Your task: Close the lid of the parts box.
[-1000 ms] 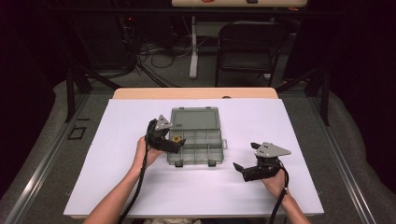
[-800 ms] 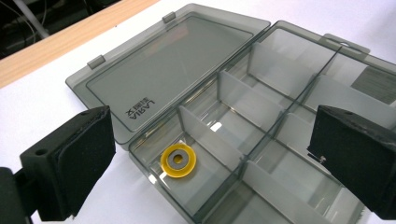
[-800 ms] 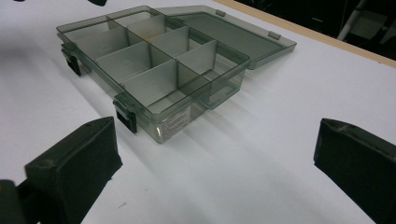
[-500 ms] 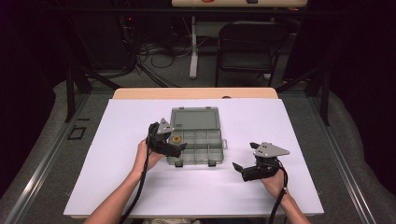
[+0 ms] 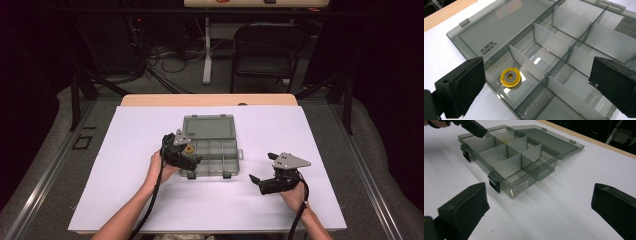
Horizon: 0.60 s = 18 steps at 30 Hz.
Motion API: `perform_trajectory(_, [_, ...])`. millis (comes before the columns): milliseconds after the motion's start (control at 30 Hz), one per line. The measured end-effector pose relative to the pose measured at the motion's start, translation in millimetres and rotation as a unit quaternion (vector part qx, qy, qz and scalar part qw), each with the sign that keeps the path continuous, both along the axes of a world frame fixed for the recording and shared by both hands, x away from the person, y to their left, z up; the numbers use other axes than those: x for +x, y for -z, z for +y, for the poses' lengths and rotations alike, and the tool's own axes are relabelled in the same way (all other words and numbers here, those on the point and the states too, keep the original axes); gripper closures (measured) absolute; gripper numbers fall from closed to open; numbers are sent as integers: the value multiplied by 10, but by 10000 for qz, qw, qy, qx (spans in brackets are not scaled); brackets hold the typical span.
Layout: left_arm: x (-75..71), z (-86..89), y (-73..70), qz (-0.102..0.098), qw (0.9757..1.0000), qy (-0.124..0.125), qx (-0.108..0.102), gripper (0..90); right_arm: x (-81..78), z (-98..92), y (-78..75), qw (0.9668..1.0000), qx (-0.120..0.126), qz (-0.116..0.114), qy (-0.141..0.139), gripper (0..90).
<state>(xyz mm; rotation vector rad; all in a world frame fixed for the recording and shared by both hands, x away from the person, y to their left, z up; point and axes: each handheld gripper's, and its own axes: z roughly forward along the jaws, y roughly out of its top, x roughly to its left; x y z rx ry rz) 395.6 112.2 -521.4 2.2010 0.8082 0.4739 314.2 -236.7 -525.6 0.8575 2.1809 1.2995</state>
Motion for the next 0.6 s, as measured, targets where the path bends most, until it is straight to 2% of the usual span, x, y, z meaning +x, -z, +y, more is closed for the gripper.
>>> perform_trajectory(133, [-3,-14,29,116,9999,-2,-84,71,2,5,11,10000,8,30,-3,0])
perform_trajectory(200, [-6,-15,39,118,9999,-6,-96,142,2,6,17,10000,5,29,-12,0])
perform_trajectory(367, [15,-2,52,144,9998,34,-125,238,5,-1,22,10000,-20,13,-12,0])
perform_trajectory(400, [17,1,59,166,9998,50,-137,286,5,-5,23,10000,-14,33,-1,0])
perform_trajectory(600, [25,13,90,239,9995,85,-163,390,-12,-25,17,10000,28,10,62,1])
